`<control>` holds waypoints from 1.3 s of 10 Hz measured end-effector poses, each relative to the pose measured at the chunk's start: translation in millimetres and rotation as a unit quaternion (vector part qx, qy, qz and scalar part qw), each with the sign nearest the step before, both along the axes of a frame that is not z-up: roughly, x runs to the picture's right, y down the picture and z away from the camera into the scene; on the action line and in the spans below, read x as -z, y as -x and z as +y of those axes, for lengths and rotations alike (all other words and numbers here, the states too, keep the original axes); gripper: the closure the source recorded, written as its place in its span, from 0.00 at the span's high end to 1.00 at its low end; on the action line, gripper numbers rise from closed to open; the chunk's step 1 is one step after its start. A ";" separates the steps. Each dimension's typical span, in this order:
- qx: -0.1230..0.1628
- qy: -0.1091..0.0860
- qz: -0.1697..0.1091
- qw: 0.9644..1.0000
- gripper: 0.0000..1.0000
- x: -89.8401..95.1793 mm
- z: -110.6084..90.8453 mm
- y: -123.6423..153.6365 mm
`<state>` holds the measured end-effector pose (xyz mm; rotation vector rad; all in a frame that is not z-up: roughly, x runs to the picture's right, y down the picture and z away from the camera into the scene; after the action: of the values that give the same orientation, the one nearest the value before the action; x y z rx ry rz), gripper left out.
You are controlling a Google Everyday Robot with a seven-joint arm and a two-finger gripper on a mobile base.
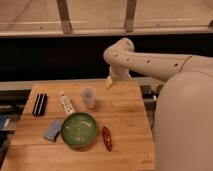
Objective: Stand the bottle upright
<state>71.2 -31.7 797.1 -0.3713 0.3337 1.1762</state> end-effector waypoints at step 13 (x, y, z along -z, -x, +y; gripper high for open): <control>0.145 0.034 -0.157 0.976 0.80 -18.4 1.0 238.7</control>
<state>-167.5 -30.8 815.5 -0.5419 0.1459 0.8061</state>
